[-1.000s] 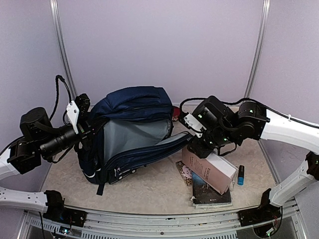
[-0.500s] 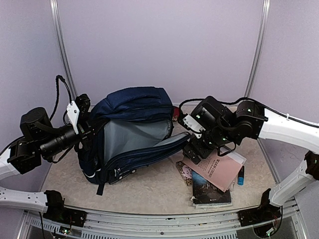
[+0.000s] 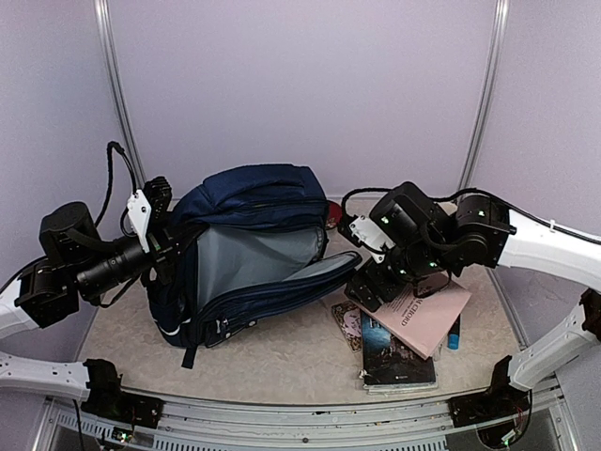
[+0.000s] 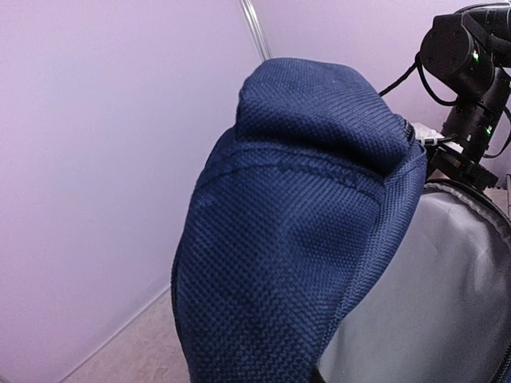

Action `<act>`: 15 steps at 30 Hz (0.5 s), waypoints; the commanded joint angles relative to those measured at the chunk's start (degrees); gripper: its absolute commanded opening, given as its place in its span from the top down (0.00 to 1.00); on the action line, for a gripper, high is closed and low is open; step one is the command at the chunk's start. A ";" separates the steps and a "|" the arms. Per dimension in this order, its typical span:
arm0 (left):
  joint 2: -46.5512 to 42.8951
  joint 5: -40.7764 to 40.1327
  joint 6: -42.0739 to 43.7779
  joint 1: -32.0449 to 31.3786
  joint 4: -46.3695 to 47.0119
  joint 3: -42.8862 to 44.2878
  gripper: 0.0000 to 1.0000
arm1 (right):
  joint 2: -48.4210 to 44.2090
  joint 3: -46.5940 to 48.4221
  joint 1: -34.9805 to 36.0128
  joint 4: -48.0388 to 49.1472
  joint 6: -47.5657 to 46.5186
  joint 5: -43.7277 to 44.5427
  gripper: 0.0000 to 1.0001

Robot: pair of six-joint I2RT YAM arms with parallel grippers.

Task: Pack the student bag
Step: Pick up the largest pocket of the bag from the student bag.

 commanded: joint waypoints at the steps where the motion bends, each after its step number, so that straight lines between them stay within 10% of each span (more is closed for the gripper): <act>1: -0.09 -1.50 -2.33 -0.01 5.59 2.19 1.00 | -1.31 -2.08 0.28 2.53 0.37 -2.56 0.07; 8: 0.86 -1.88 -3.86 0.01 5.94 1.52 1.00 | -3.32 -2.03 -1.20 2.87 2.10 -3.00 0.05; 15: 3.19 -0.49 -5.61 0.11 6.94 1.25 1.00 | -10.93 -10.73 -26.19 5.47 3.92 -16.61 0.00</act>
